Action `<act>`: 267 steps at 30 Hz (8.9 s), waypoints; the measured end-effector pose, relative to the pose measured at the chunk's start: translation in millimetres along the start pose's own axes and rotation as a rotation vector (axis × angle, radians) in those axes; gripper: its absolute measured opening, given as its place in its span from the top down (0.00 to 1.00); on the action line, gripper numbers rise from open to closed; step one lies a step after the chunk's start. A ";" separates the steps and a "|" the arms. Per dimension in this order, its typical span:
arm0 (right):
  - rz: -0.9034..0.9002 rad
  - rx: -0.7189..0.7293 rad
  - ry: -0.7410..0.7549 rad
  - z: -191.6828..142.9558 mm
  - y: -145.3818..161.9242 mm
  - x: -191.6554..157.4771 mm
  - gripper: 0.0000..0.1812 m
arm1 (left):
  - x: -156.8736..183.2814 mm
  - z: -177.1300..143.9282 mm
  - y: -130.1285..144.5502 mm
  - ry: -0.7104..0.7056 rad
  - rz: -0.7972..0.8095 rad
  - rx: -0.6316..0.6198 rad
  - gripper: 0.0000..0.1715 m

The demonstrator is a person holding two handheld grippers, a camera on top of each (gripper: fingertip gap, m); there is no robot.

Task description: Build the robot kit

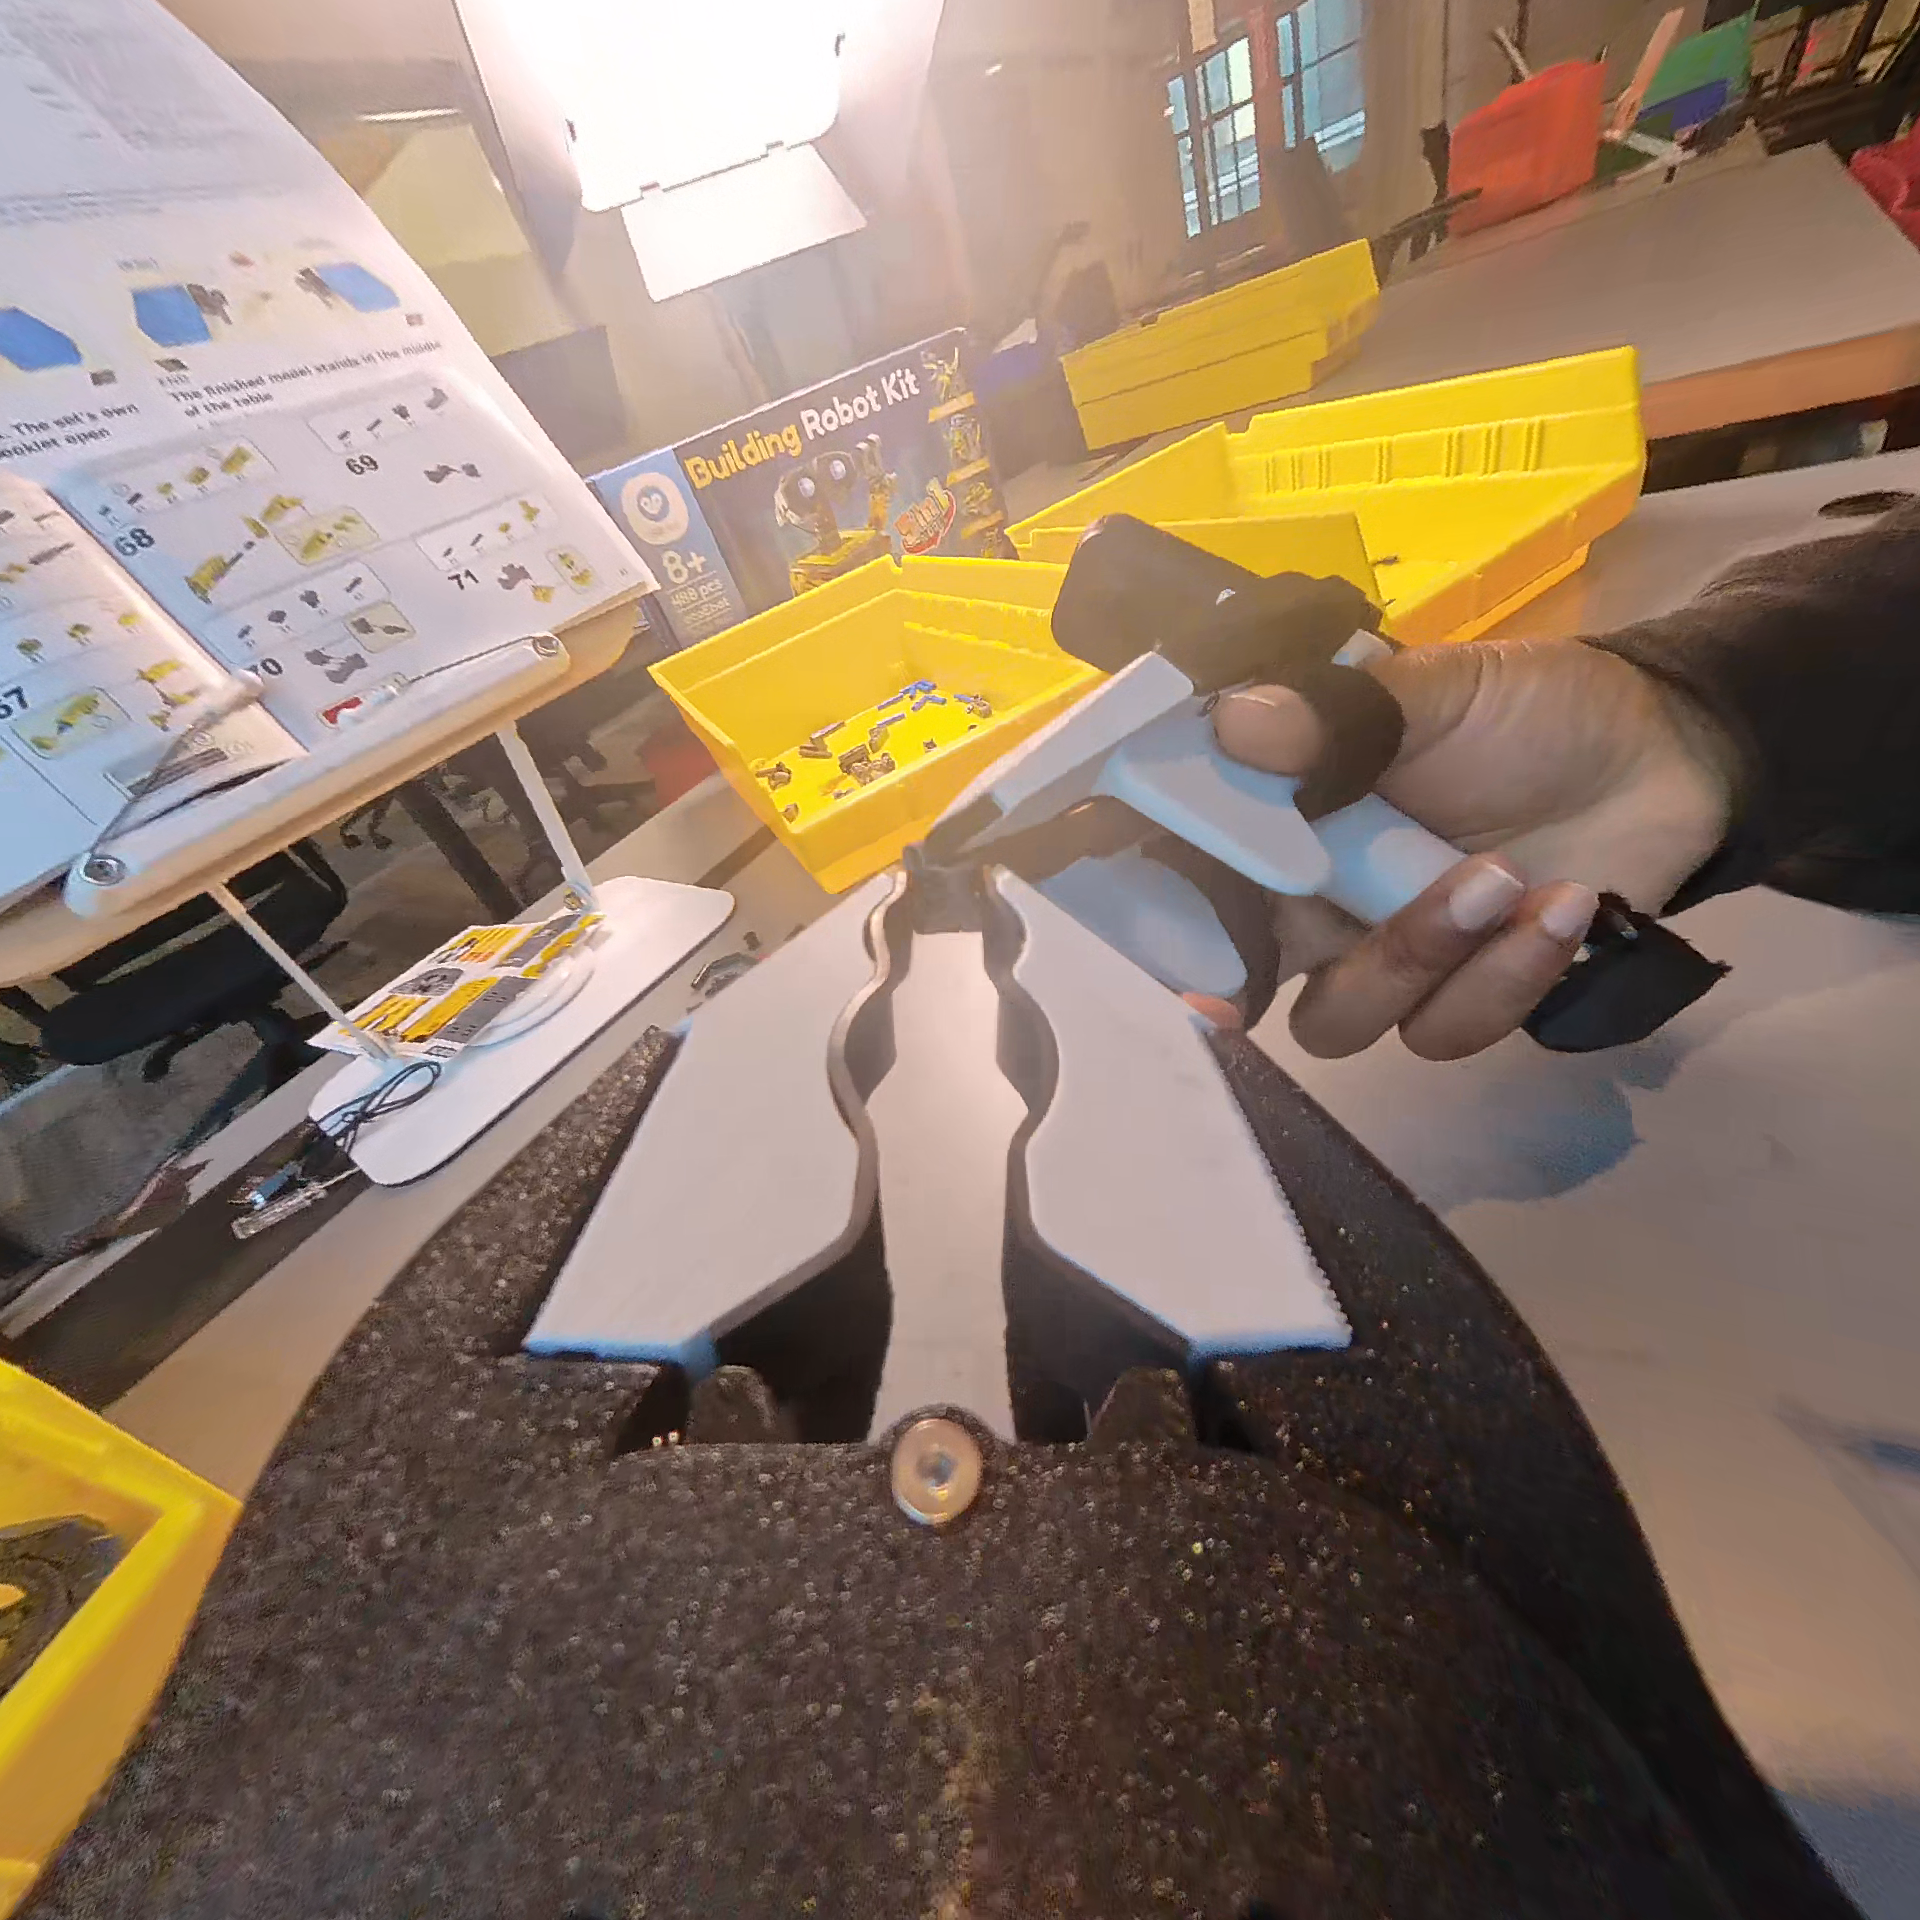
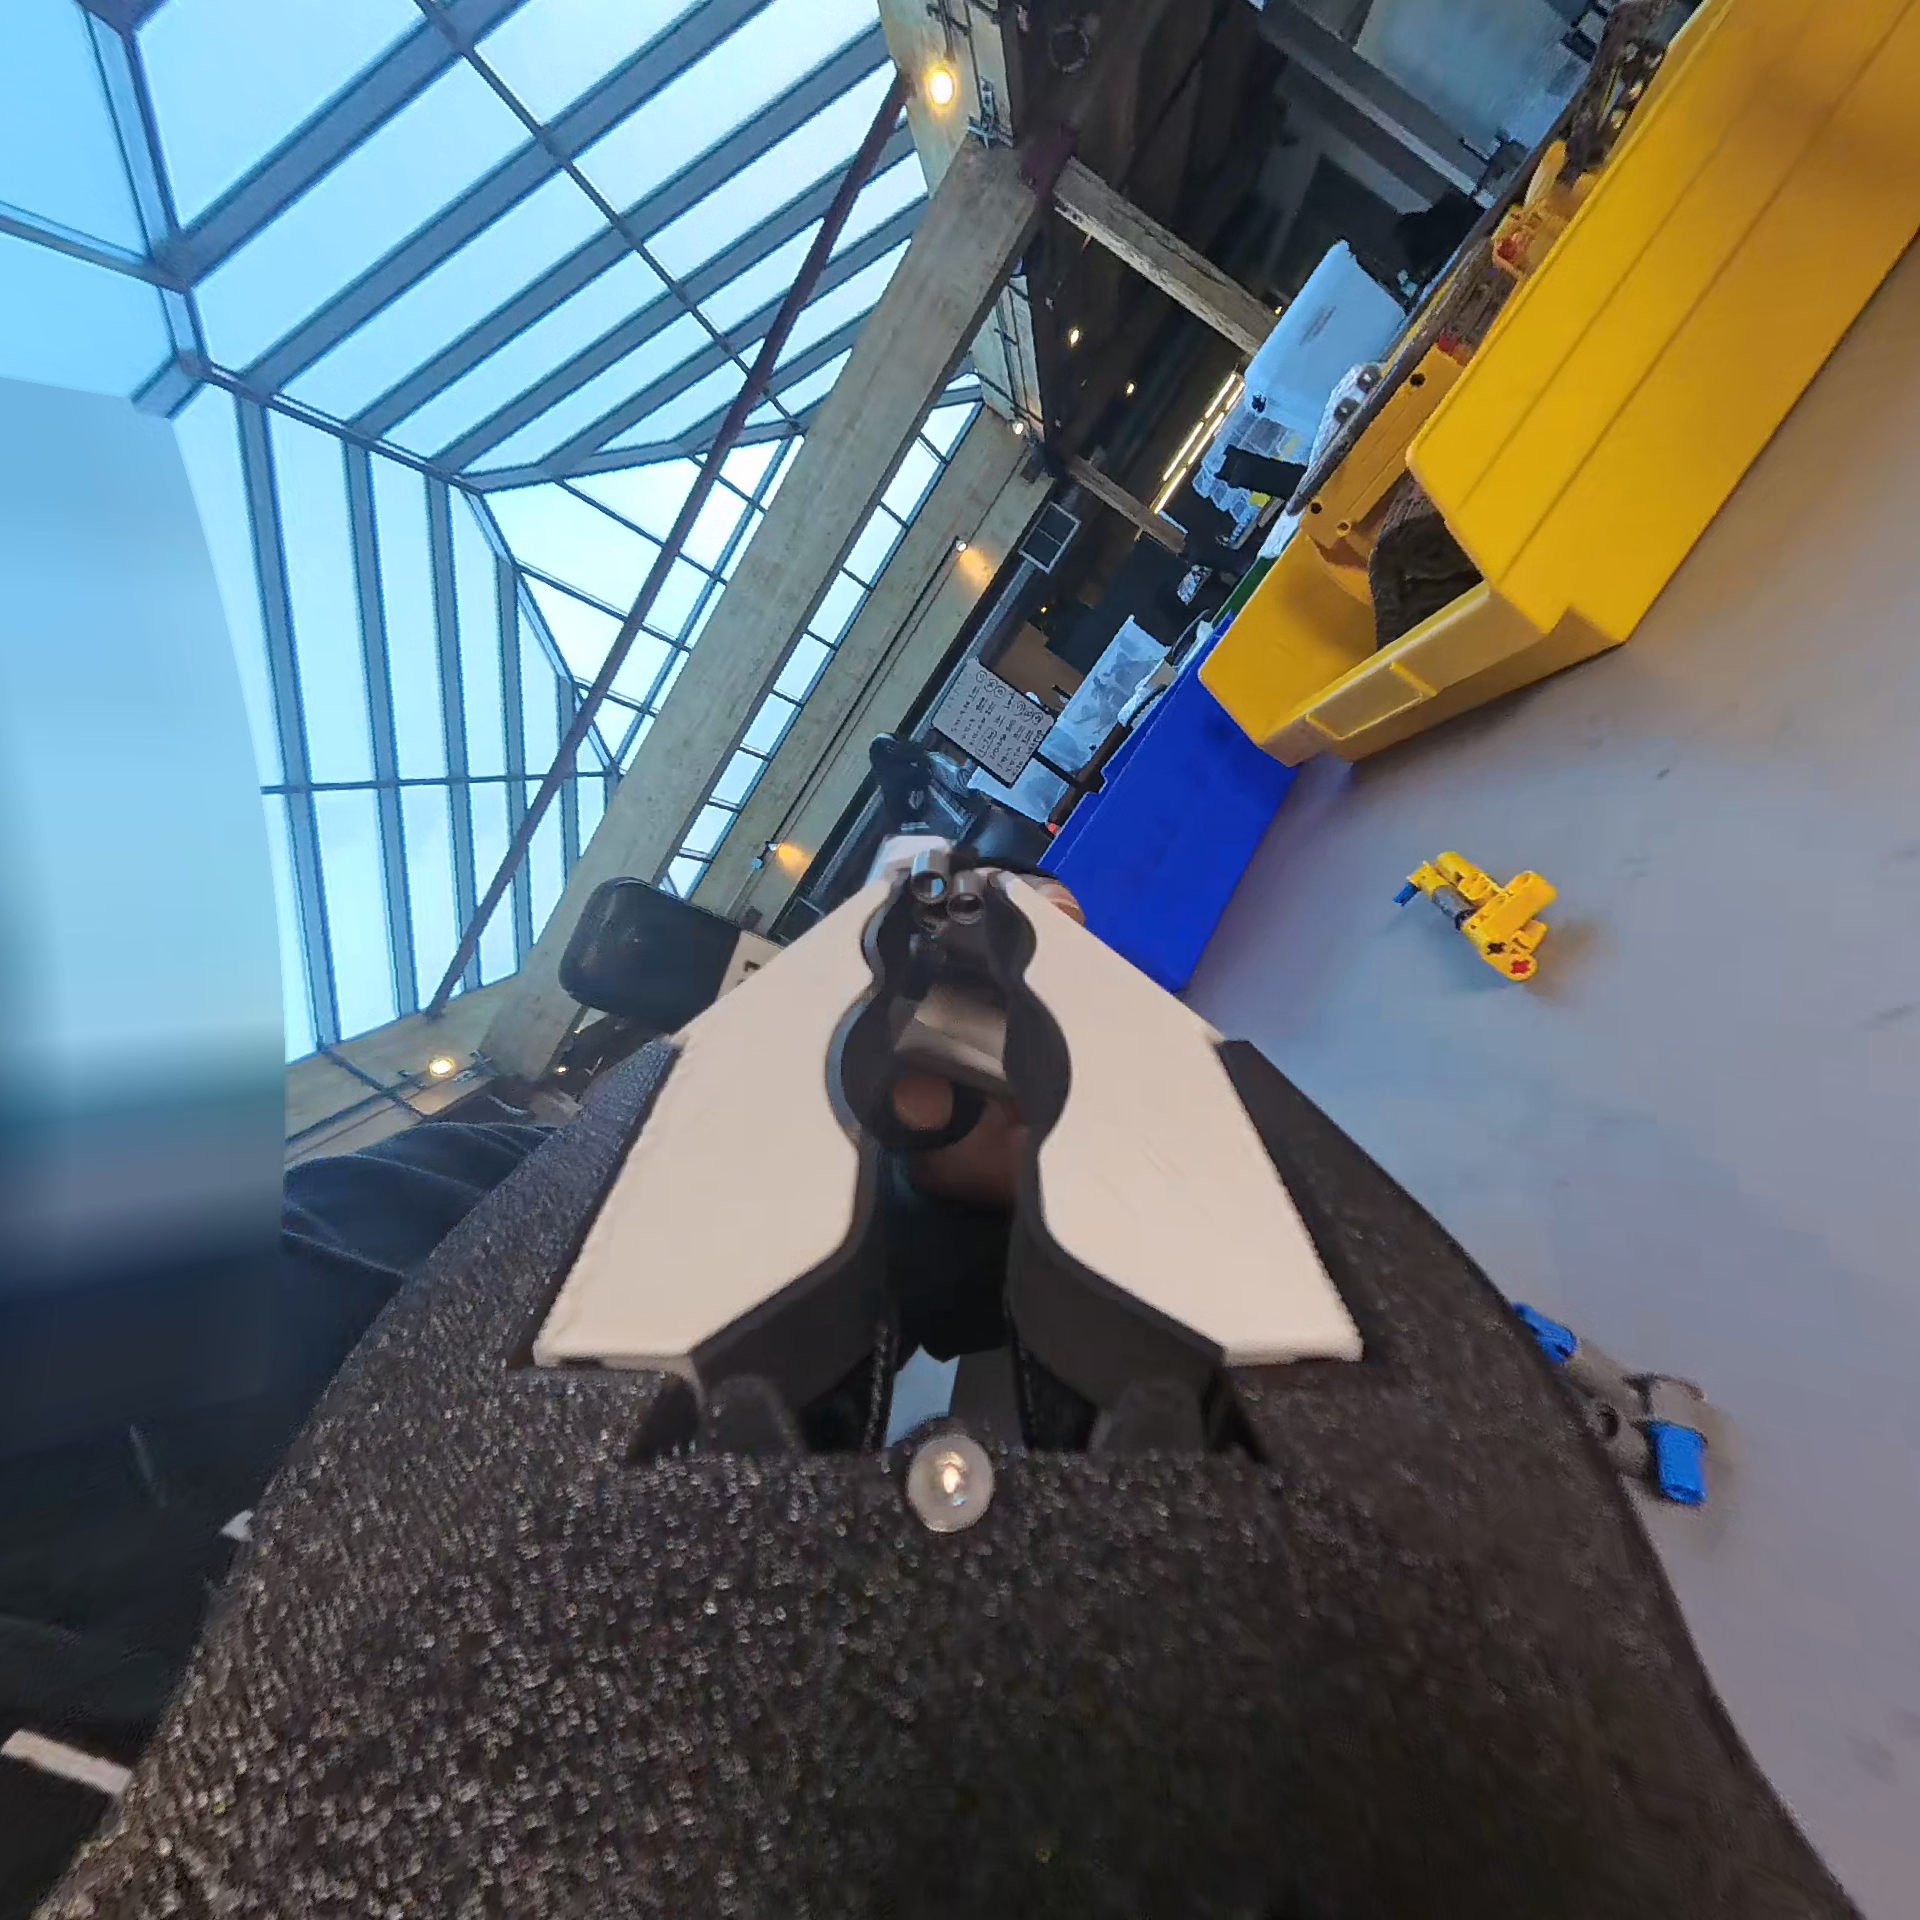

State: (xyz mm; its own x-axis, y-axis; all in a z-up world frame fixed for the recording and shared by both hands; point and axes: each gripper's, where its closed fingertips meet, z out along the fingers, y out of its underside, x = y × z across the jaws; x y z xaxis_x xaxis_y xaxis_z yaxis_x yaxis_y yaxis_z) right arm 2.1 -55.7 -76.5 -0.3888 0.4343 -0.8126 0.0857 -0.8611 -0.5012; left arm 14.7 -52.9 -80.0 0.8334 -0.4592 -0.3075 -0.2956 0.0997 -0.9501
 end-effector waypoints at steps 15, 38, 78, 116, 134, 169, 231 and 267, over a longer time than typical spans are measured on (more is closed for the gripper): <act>-0.682 -0.377 0.134 -22.8 14.9 8.9 0.90 | 14.6 -0.8 19.4 0.156 0.045 -0.055 0.96; -0.602 -0.608 -0.042 -45.1 52.1 -1.7 0.88 | 60.8 -7.2 16.1 0.267 0.405 0.013 0.96; -1.268 -0.465 0.183 -30.9 30.2 12.7 0.91 | 25.9 0.7 18.4 0.579 -1.007 0.002 1.00; -1.387 -0.700 0.251 -48.9 43.9 40.4 0.92 | 48.8 4.8 47.6 0.556 -0.780 -0.215 0.96; -1.269 -0.793 0.230 -60.3 54.6 50.2 0.93 | 59.3 5.3 59.9 0.479 -0.397 -0.294 0.98; -1.128 -0.794 0.151 -63.2 63.1 33.2 0.94 | 73.5 -3.6 46.4 0.586 -0.375 -0.232 1.00; -0.426 -0.798 0.141 -70.4 73.4 37.7 0.95 | 79.9 -5.5 66.7 0.524 -0.067 -0.318 1.00; -0.904 -1.160 0.392 -95.8 75.9 76.2 0.85 | 80.1 -0.2 92.3 0.483 -0.086 -0.461 0.95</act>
State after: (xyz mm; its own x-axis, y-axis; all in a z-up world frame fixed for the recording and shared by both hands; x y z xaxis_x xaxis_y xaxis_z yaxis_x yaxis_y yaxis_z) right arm 66.8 -62.7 -205.0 -0.4596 0.8869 -0.0464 0.6834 0.3198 -0.6563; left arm 54.1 -80.6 -192.4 0.5918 -0.8029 -0.0715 -0.4959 -0.2927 -0.8176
